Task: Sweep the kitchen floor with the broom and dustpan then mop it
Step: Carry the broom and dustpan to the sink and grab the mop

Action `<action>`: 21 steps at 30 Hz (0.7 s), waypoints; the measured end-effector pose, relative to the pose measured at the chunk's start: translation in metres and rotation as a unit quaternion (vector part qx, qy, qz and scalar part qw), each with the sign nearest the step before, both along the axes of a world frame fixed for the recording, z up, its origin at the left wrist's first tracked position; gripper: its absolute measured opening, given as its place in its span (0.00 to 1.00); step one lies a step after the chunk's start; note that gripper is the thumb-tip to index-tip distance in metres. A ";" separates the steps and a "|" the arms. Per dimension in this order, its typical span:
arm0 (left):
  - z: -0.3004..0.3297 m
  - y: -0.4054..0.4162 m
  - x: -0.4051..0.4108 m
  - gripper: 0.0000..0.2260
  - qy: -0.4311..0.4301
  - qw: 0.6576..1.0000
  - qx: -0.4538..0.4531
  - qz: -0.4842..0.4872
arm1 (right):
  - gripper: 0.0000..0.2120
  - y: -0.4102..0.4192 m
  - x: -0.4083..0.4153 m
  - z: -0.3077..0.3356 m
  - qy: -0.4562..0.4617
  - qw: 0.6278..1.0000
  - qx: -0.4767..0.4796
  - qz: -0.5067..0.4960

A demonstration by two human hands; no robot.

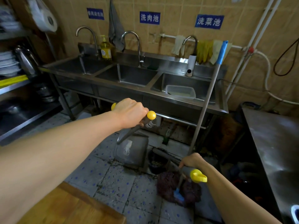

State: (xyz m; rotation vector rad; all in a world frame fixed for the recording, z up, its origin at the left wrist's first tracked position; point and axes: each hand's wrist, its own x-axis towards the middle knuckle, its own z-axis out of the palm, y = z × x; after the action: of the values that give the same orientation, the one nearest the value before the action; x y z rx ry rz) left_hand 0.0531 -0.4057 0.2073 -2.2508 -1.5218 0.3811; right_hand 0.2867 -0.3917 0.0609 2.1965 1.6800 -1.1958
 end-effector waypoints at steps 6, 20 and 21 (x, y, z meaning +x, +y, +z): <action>-0.003 -0.001 -0.028 0.16 -0.027 0.999 0.007 0.028 | 0.05 0.012 -0.017 0.034 0.199 0.971 -0.073 -0.113; -0.012 0.076 -0.060 0.18 -0.026 0.990 -0.058 0.124 | 0.15 0.152 -0.034 0.049 0.393 0.861 -0.197 -0.256; -0.014 0.084 -0.062 0.19 -0.025 0.989 -0.063 0.129 | 0.16 0.164 -0.035 0.048 0.395 0.859 -0.203 -0.256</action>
State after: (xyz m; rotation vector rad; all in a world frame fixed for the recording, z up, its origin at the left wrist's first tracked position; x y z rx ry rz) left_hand -0.0094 -0.3214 0.1930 -2.1724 -1.8711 0.5118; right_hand 0.2512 -0.2277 0.1086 2.0323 0.8065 -2.5761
